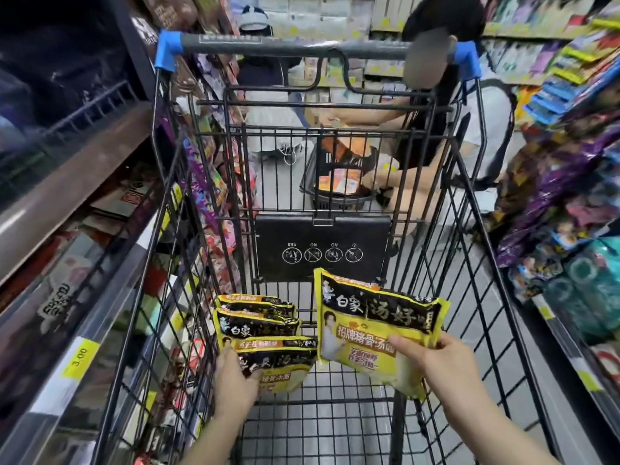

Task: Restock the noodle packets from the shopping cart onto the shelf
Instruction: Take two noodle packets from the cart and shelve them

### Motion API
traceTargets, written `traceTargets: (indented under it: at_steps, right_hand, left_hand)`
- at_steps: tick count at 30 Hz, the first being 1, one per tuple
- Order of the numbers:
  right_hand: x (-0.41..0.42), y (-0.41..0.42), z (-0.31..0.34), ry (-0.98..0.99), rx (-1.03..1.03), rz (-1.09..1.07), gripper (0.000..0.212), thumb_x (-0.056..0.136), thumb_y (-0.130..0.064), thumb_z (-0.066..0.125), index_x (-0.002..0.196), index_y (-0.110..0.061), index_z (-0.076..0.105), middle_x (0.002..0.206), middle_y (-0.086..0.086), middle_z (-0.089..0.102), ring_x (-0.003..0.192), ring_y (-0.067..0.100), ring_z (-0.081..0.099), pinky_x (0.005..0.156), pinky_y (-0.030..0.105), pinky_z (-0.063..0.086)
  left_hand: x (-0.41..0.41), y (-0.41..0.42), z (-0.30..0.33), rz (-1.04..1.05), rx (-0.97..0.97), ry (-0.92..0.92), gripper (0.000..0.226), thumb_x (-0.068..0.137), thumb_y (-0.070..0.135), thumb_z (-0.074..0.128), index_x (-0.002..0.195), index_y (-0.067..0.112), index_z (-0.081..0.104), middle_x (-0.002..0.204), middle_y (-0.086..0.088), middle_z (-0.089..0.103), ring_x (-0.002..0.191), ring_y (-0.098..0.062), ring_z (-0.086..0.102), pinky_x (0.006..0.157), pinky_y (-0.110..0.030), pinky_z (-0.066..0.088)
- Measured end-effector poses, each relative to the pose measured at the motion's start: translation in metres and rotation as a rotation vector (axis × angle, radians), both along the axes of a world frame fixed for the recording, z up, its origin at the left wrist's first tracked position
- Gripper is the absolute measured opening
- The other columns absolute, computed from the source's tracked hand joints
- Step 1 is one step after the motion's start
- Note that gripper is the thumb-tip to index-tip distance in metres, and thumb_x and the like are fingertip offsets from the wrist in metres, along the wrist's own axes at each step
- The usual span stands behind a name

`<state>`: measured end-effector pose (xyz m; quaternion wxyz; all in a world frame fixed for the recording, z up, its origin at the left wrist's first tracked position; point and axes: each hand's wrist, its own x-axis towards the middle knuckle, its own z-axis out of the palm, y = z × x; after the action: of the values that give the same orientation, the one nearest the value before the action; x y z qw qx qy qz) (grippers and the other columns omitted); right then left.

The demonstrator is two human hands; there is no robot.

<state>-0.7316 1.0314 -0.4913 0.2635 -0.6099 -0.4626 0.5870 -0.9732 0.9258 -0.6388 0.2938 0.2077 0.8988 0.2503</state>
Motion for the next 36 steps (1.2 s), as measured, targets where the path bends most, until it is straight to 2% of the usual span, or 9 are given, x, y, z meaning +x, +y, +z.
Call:
traceTargets:
  at_steps: [5,9,13,17,23,25,28,31,36]
  right_hand:
    - [0.003,0.001,0.008,0.029,0.020,-0.031,0.016,0.075,-0.008,0.076,0.087,-0.004,0.067,0.080,0.010,0.075,0.063,0.020,0.070,0.047,0.024,0.047]
    - [0.009,0.000,0.029,0.043,0.049,-0.047,0.016,0.074,-0.009,0.077,0.087,-0.005,0.068,0.080,0.008,0.075,0.071,0.021,0.071,0.055,0.026,0.048]
    - [0.018,-0.003,0.071,0.054,0.077,-0.079,0.014,0.073,-0.004,0.077,0.082,-0.004,0.067,0.081,0.010,0.073,0.070,0.021,0.067,0.056,0.028,0.048]
    - [0.039,-0.004,0.131,0.042,0.123,-0.078,0.018,0.070,-0.007,0.080,0.083,-0.004,0.069,0.086,0.014,0.074,0.081,0.028,0.071,0.076,0.037,0.055]
    - [0.097,-0.016,0.241,0.068,0.225,-0.113,0.015,0.071,-0.007,0.079,0.083,-0.002,0.071,0.071,0.005,0.075,0.057,0.013,0.070,0.050,0.022,0.049]
    - [0.123,-0.028,0.275,0.072,0.252,-0.144,0.013,0.071,-0.007,0.079,0.080,-0.003,0.071,0.070,0.006,0.075,0.059,0.015,0.071,0.049,0.021,0.051]
    - [0.169,-0.052,0.319,0.063,0.267,-0.195,0.026,0.065,-0.017,0.084,0.085,-0.004,0.073,0.083,0.011,0.076,0.082,0.031,0.072,0.075,0.039,0.057]
    - [0.217,-0.083,0.361,0.078,0.291,-0.263,0.031,0.058,-0.020,0.084,0.082,-0.004,0.073,0.083,0.013,0.076,0.070,0.025,0.074,0.060,0.033,0.059]
    - [0.303,-0.150,0.413,0.058,0.348,-0.415,0.060,0.053,-0.029,0.082,0.102,0.002,0.066,0.085,0.011,0.076,0.078,0.026,0.073,0.073,0.039,0.058]
  left_hand:
    - [0.010,0.001,0.022,-0.159,0.076,0.109,0.053,0.087,0.030,0.062,0.131,0.009,0.041,0.101,-0.009,0.063,0.097,-0.026,0.057,0.083,-0.037,0.049]
    - [0.015,0.005,0.069,-0.167,0.175,0.098,0.044,0.087,0.025,0.065,0.124,0.010,0.047,0.061,-0.002,0.052,0.050,-0.016,0.047,0.045,-0.028,0.041]
    - [0.007,0.014,0.126,-0.135,0.291,0.051,0.069,0.083,0.024,0.069,0.140,0.004,0.037,0.063,0.004,0.047,0.055,-0.008,0.044,0.052,-0.018,0.036]
    - [-0.004,0.026,0.205,-0.166,0.350,-0.086,0.078,0.070,0.032,0.080,0.134,0.004,0.046,0.125,-0.010,0.060,0.108,-0.024,0.060,0.096,-0.040,0.047]
    - [0.001,0.037,0.331,-0.292,0.471,-0.152,0.078,0.057,0.036,0.088,0.120,0.004,0.055,0.111,-0.012,0.066,0.106,-0.033,0.062,0.089,-0.043,0.051]
    - [0.011,0.044,0.367,-0.345,0.513,-0.202,0.099,0.044,0.049,0.089,0.124,0.002,0.053,0.113,-0.010,0.065,0.103,-0.028,0.063,0.093,-0.044,0.050]
    - [0.043,0.054,0.417,-0.446,0.560,-0.289,0.057,0.051,0.036,0.089,0.091,0.007,0.062,0.084,-0.004,0.071,0.073,-0.015,0.066,0.068,-0.033,0.055]
    - [0.092,0.059,0.461,-0.557,0.631,-0.342,0.020,0.070,0.004,0.078,0.082,0.010,0.064,0.076,-0.003,0.074,0.056,-0.011,0.066,0.046,-0.019,0.048]
    - [0.175,0.048,0.523,-0.732,0.693,-0.445,0.019,0.071,0.007,0.077,0.085,0.012,0.065,0.079,-0.011,0.074,0.069,-0.024,0.066,0.067,-0.033,0.050]
